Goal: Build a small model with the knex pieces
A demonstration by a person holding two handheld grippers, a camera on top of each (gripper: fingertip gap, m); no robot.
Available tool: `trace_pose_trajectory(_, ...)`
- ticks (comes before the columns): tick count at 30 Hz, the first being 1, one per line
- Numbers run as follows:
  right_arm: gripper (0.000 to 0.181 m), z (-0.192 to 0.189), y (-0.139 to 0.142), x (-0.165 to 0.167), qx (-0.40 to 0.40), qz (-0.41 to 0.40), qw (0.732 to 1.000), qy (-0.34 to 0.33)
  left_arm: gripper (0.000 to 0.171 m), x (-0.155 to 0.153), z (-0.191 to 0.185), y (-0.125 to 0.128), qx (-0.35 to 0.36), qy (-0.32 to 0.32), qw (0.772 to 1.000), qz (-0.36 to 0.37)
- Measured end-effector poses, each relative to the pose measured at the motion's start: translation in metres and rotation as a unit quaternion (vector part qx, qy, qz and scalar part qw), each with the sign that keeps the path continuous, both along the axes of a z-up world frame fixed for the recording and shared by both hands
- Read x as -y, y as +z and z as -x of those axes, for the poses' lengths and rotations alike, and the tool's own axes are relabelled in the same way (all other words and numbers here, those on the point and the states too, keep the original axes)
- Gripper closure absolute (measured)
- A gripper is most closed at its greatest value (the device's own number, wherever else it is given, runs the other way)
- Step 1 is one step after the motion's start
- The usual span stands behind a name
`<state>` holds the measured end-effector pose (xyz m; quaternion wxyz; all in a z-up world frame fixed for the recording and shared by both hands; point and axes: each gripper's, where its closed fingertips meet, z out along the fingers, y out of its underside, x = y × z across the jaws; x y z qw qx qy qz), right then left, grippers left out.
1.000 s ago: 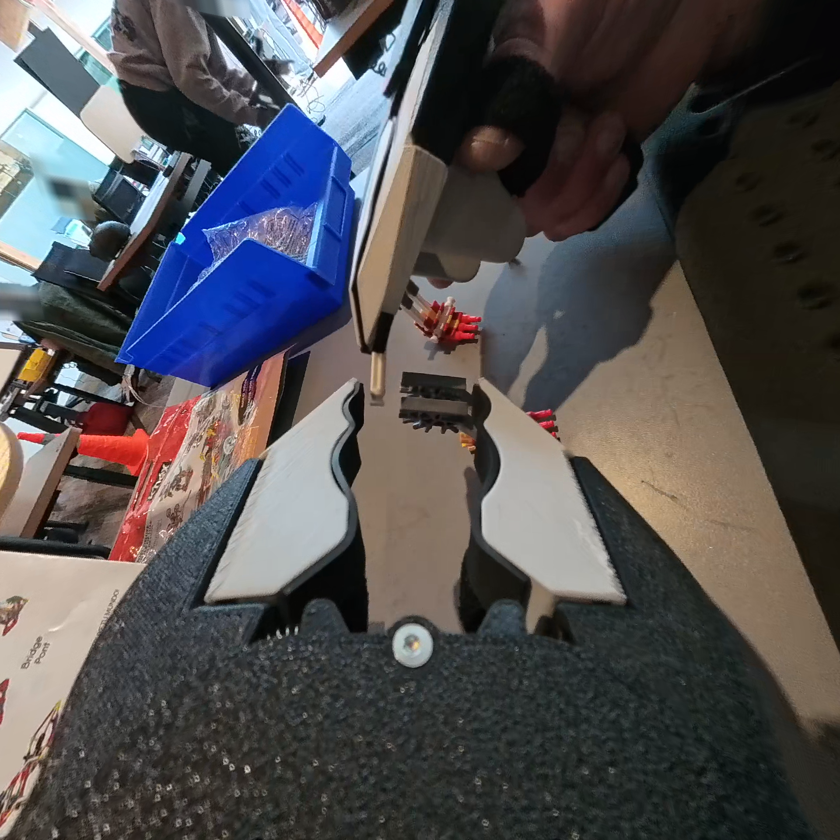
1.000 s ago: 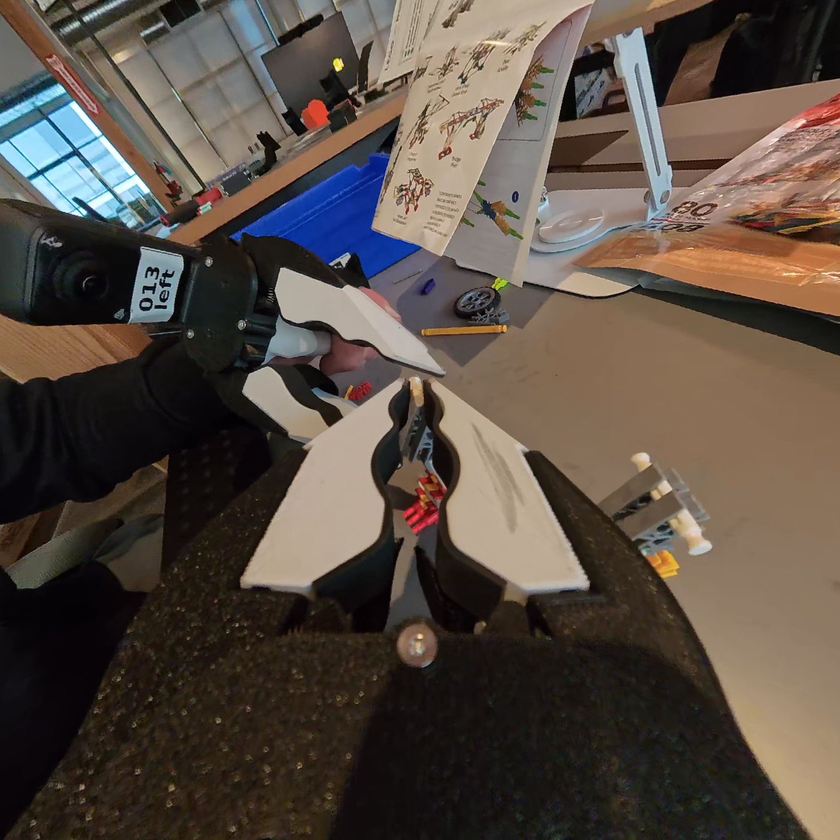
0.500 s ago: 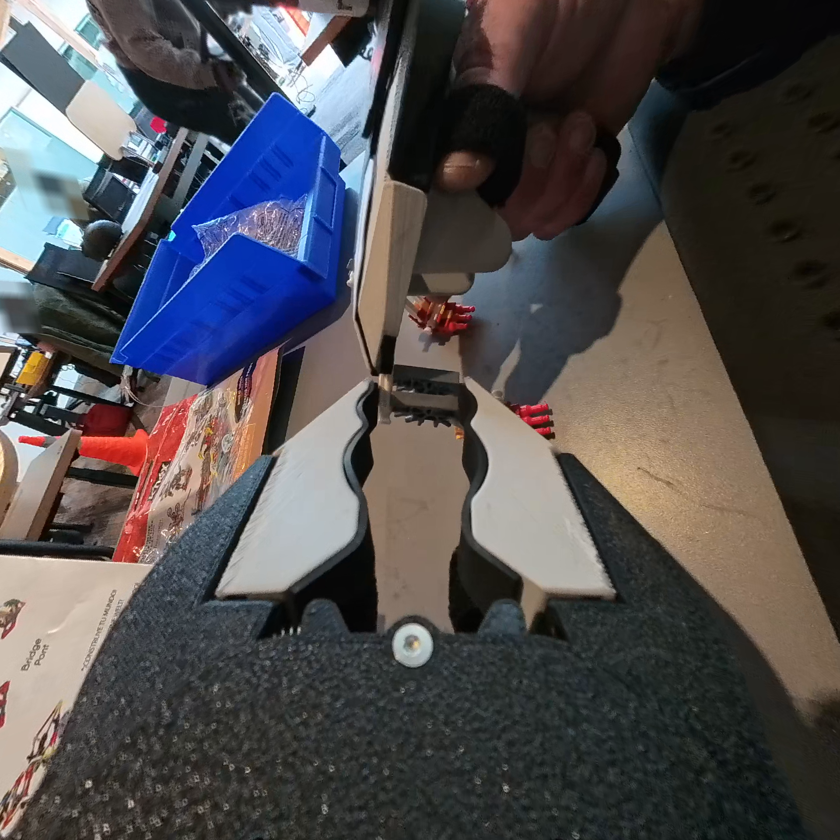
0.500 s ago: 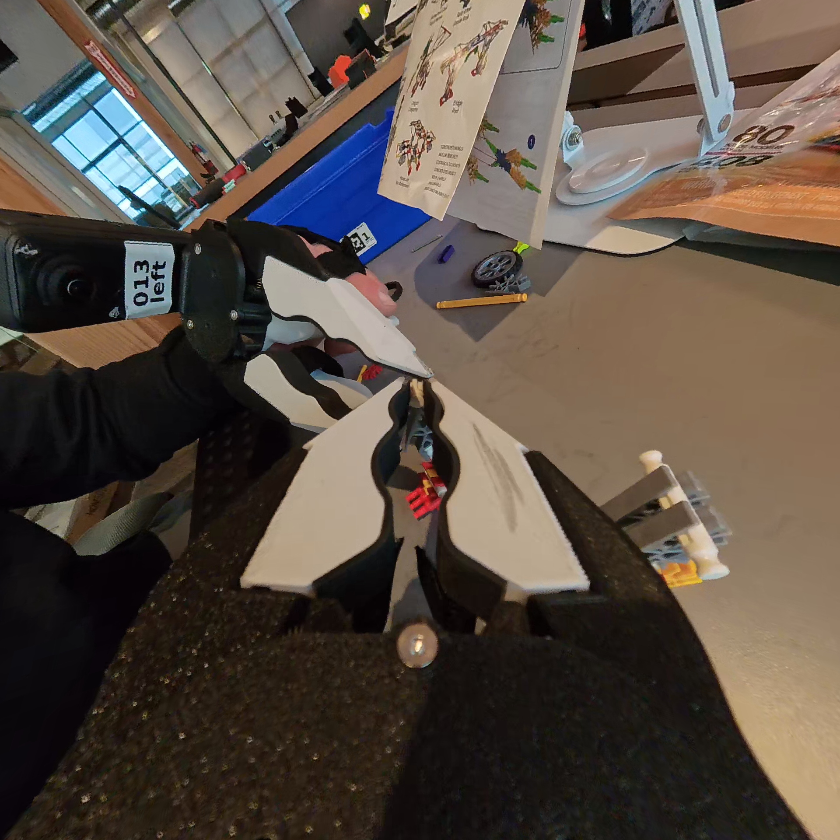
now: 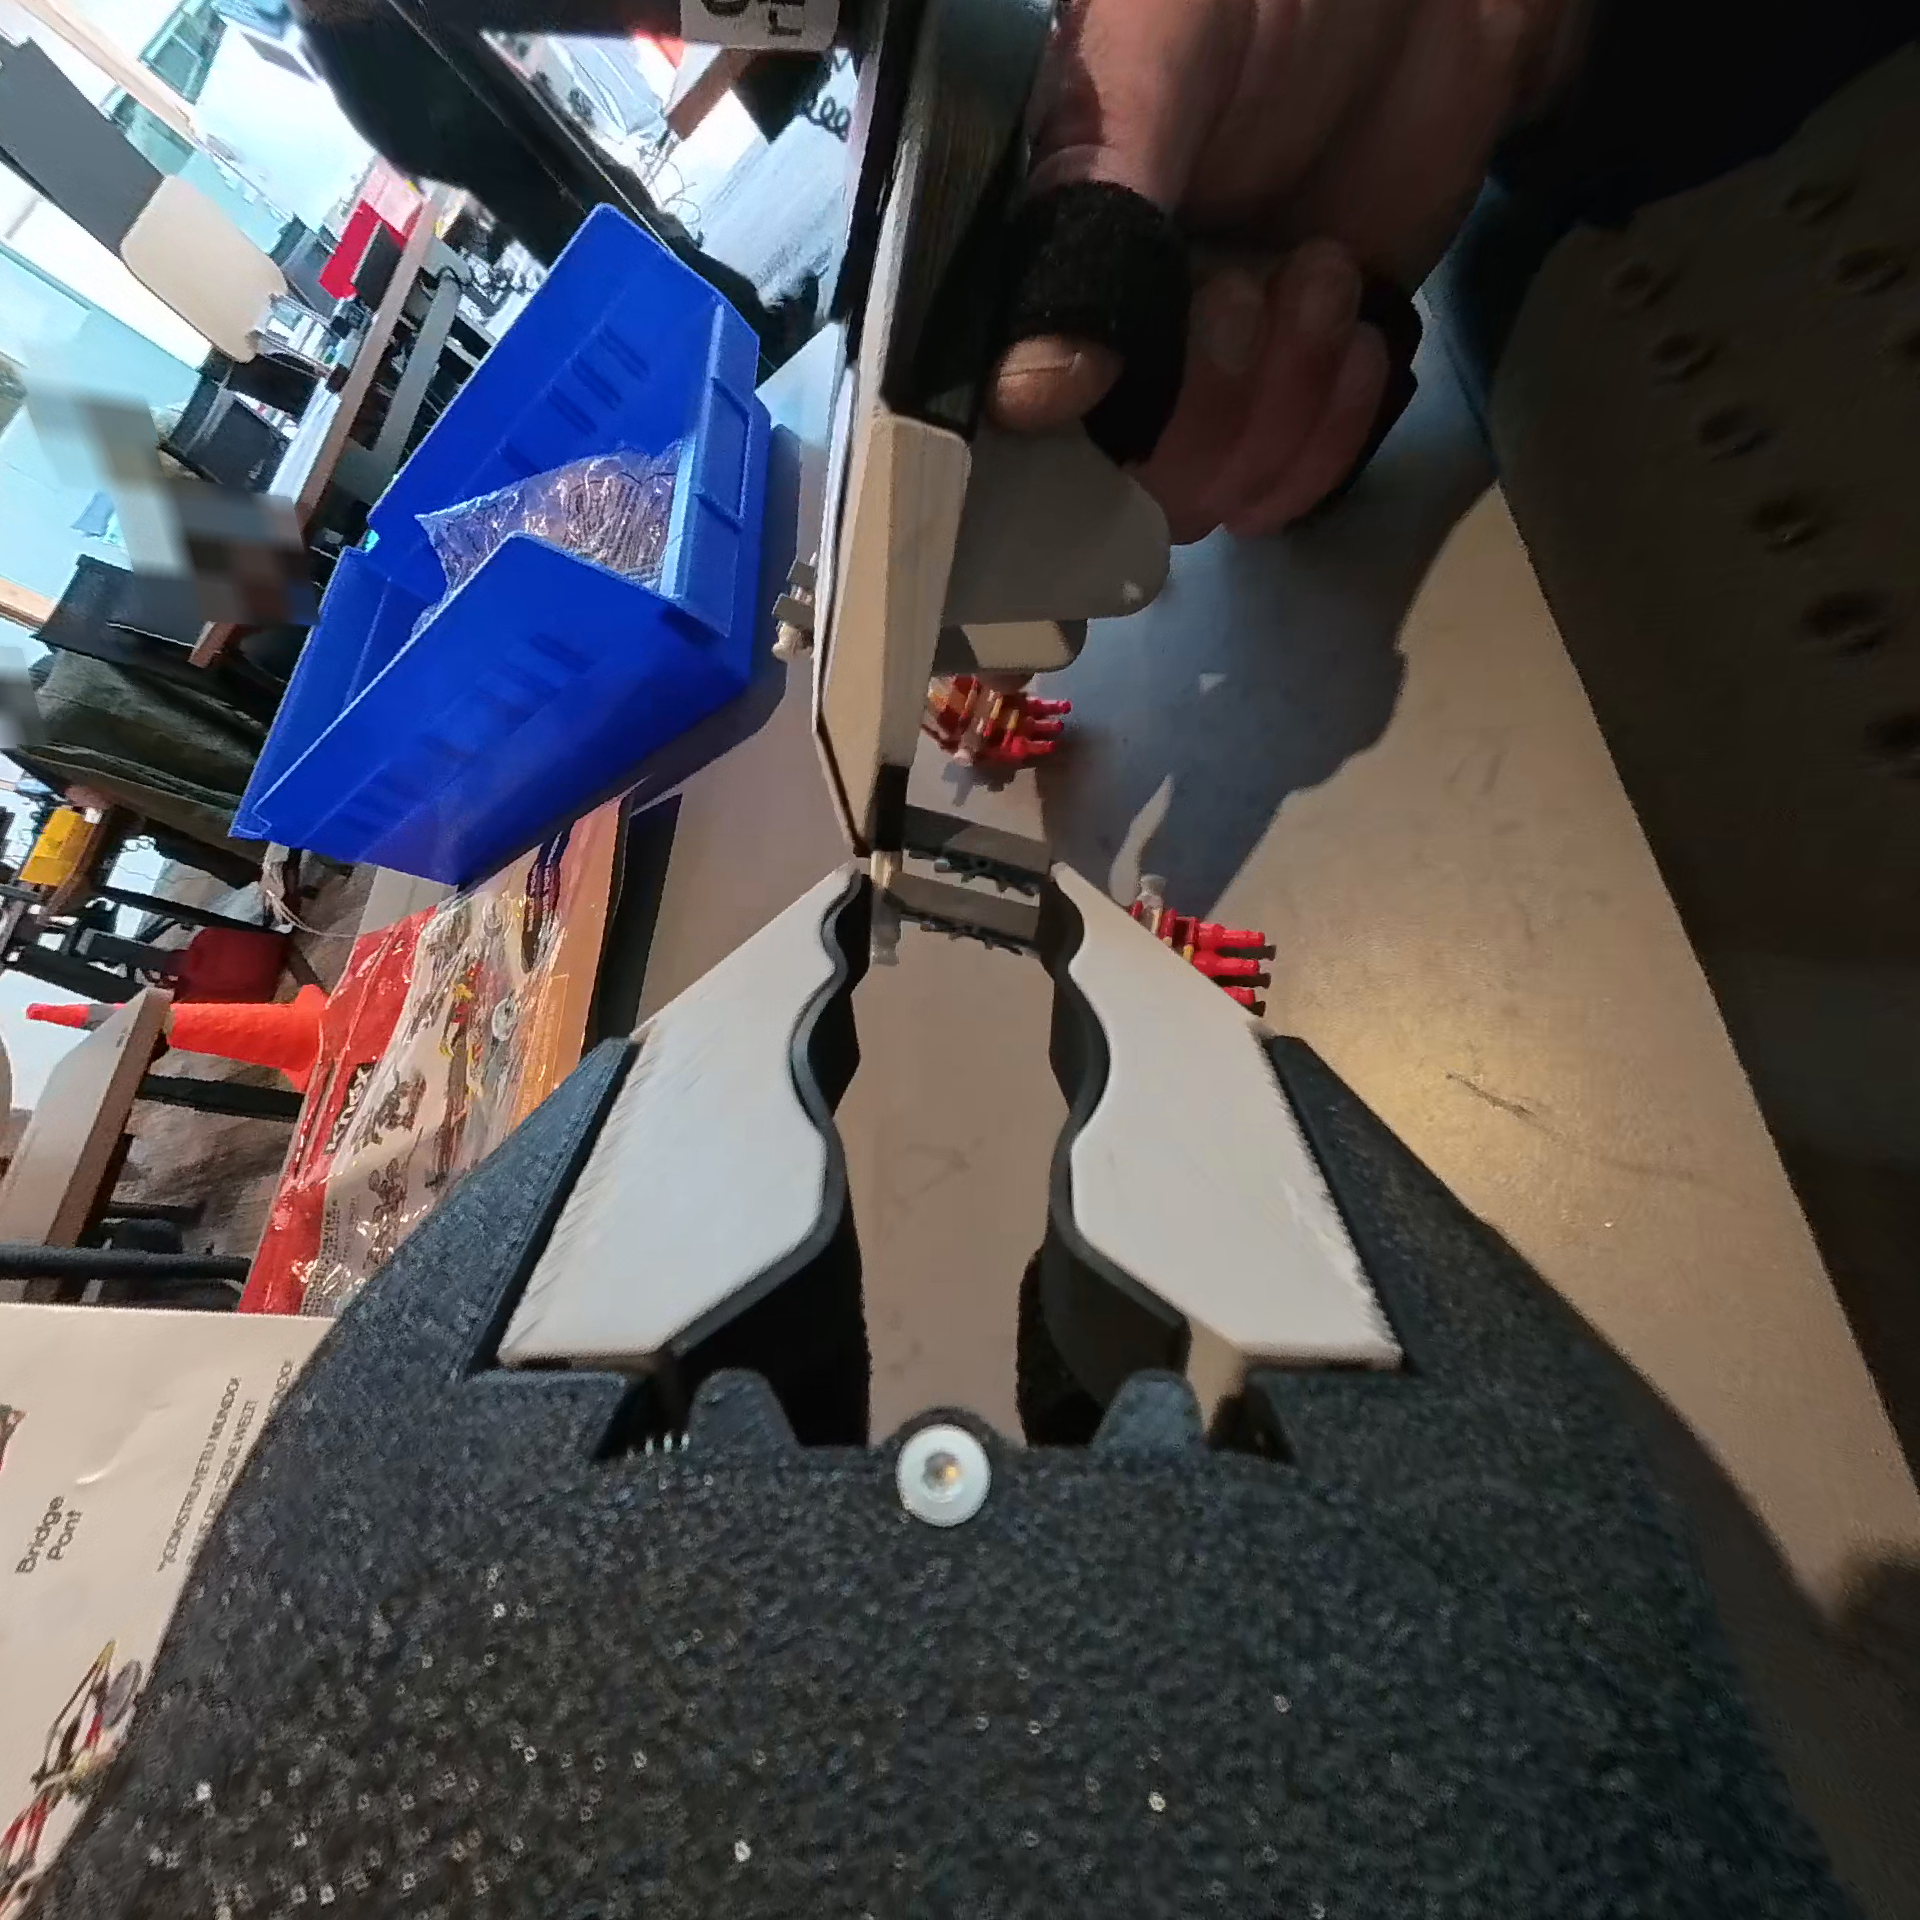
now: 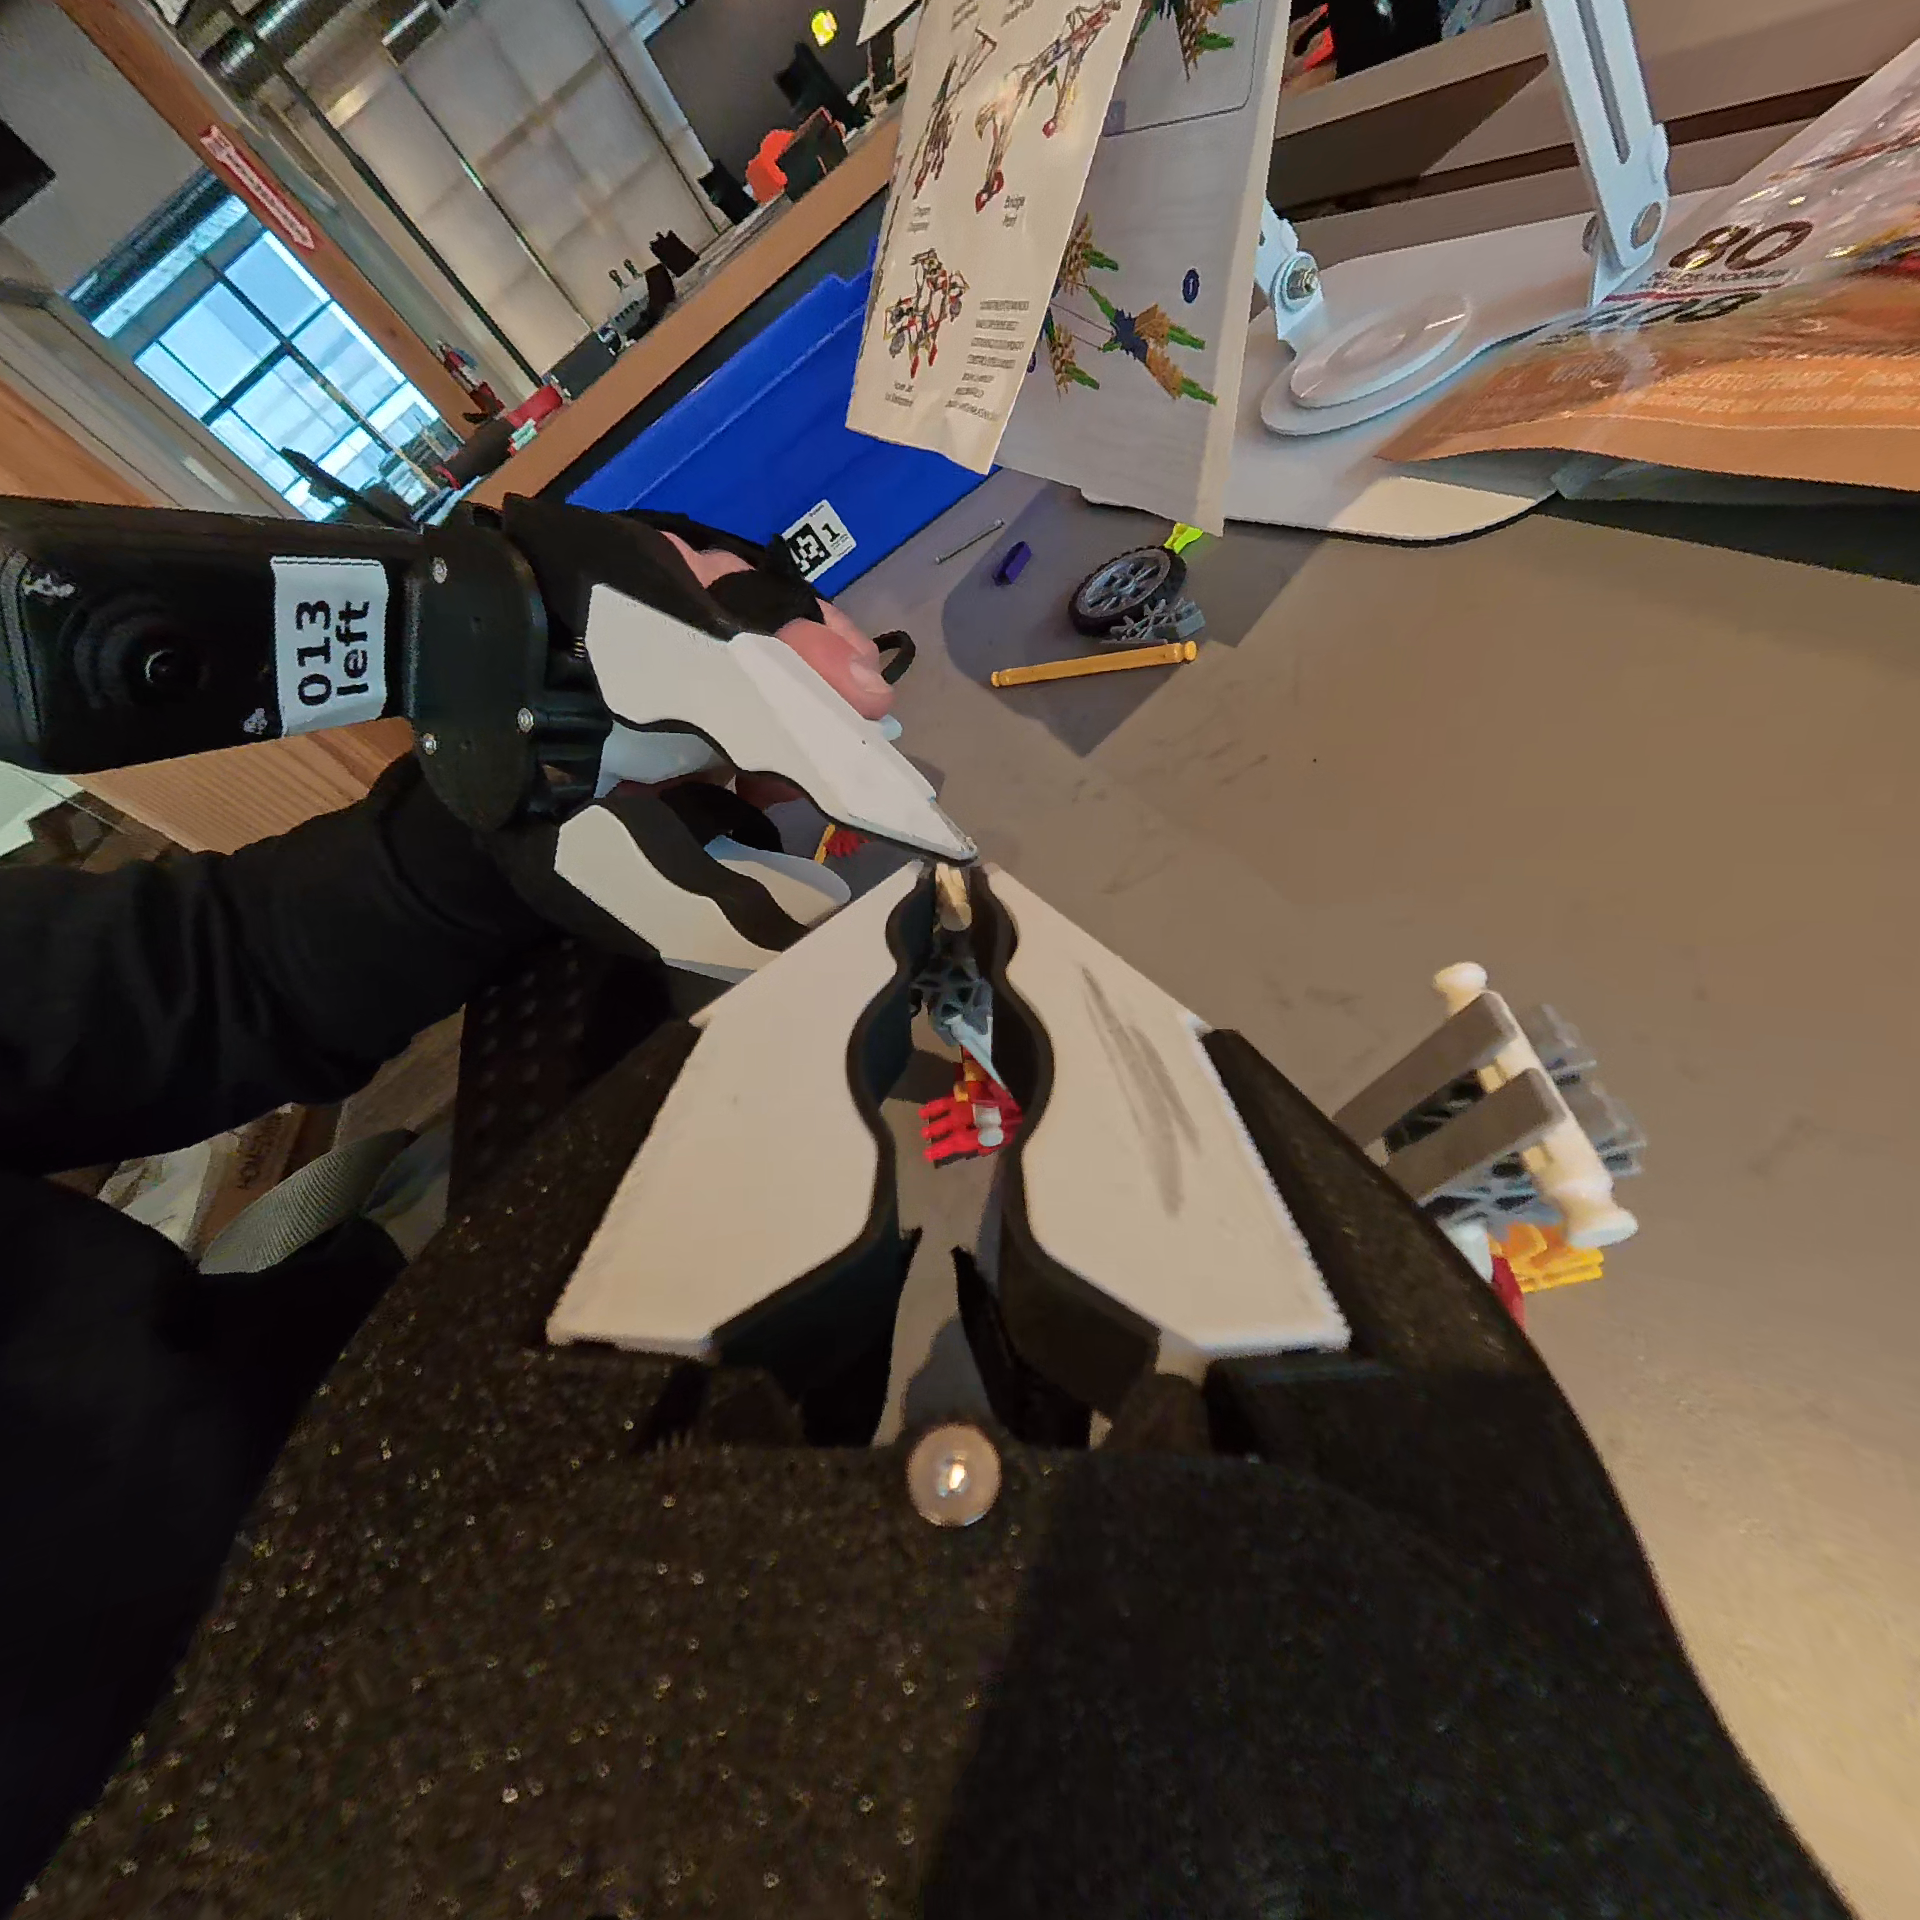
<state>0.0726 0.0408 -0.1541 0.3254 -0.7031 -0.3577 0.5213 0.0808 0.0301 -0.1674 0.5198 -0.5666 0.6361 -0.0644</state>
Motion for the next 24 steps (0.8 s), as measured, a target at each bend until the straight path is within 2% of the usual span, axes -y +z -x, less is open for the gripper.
trace_pose_trajectory(2, 0.173, -0.001, 0.000, 0.002, 0.002, -0.010, 1.000, 0.002, 0.141, 0.001, -0.001, 0.000, -0.004, -0.003, 1.000, -0.001)
trace_pose_trajectory(5, 0.159, -0.003, 0.004, 0.006, -0.005, -0.020, 1.000, 0.011, 0.142, 0.000, -0.001, 0.000, -0.006, -0.001, 1.000, -0.004)
trace_pose_trajectory(9, 0.149, -0.007, 0.017, 0.015, 0.007, -0.112, 0.994, 0.019, 0.141, 0.000, -0.003, 0.000, -0.009, -0.004, 1.000, -0.011)
trace_pose_trajectory(11, 0.146, -0.011, 0.011, 0.015, 0.073, -0.193, 0.978, 0.012, 0.142, 0.000, -0.004, 0.000, -0.011, -0.005, 1.000, -0.013)
trace_pose_trajectory(13, 0.144, -0.015, 0.003, 0.011, 0.146, -0.274, 0.951, 0.000, 0.141, 0.000, -0.004, 0.000, -0.011, -0.007, 1.000, -0.013)
trace_pose_trajectory(15, 0.145, -0.017, -0.006, 0.008, 0.194, -0.304, 0.933, -0.004, 0.142, -0.001, -0.004, 0.000, -0.010, -0.007, 1.000, -0.013)
trace_pose_trajectory(19, 0.149, -0.011, -0.013, 0.008, 0.195, -0.311, 0.930, -0.004, 0.142, -0.002, -0.004, -0.001, -0.013, -0.007, 1.000, -0.020)
trace_pose_trajectory(24, 0.143, -0.012, -0.001, 0.006, 0.195, -0.373, 0.907, -0.028, 0.141, -0.001, -0.008, -0.001, -0.017, -0.022, 0.999, -0.024)
